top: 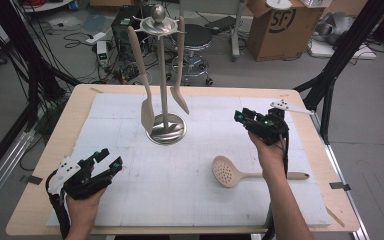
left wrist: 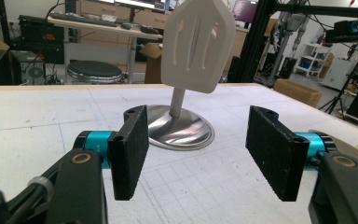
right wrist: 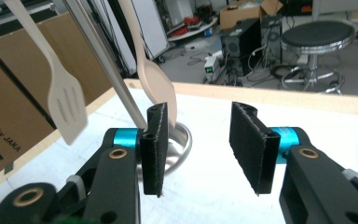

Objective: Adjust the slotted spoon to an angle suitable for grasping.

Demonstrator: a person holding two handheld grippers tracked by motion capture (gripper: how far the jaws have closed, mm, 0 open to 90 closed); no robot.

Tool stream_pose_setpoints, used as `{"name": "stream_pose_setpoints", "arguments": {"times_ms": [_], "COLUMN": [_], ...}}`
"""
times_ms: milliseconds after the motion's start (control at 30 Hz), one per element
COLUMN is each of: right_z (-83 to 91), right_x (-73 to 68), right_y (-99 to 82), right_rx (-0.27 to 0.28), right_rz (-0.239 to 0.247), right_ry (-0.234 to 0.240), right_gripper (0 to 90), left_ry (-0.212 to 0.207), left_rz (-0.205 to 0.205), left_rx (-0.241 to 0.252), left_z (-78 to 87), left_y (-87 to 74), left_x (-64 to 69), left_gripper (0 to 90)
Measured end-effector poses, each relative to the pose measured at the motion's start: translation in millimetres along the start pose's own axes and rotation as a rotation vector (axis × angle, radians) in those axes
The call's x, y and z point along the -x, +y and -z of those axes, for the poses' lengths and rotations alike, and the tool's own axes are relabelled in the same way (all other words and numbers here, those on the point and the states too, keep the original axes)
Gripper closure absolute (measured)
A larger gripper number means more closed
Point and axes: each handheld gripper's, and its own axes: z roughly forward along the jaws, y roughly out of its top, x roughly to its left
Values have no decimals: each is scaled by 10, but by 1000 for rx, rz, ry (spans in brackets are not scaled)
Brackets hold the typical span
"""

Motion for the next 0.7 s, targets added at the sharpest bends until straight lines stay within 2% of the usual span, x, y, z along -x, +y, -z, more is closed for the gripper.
{"name": "stream_pose_setpoints", "arguments": {"times_ms": [100, 167, 200, 300, 367, 533, 600, 700], "right_z": [17, 23, 19, -7, -33, -124, -156, -191], "right_x": [60, 99, 117, 167, 187, 204, 209, 241], "right_y": [-81, -139, -165, -231, -271, -410, -470, -568], "right_rx": [-16, -29, -39, -77, -112, -196, -227, -262], "right_rz": [-14, -17, -19, -10, -11, -17, -1, -22], "right_ry": [-7, -9, -13, -15, -20, -25, -55, -55], "right_gripper": [574, 615, 646, 819, 881, 893, 893, 893], "left_ry": [-6, -9, -9, -9, -9, -11, -7, -7], "left_rz": [-5, -7, -4, -5, -5, -10, -8, -5], "left_rx": [-4, -4, -4, -11, -11, -16, -17, -18], "left_z": [-10, -16, -18, -21, -25, -29, -27, -29], "left_y": [-4, -7, -8, -13, -16, -20, -22, -27], "left_x": [14, 20, 24, 23, 24, 25, 23, 13], "left_gripper": [395, 395, 395, 395, 394, 395, 395, 395]}}
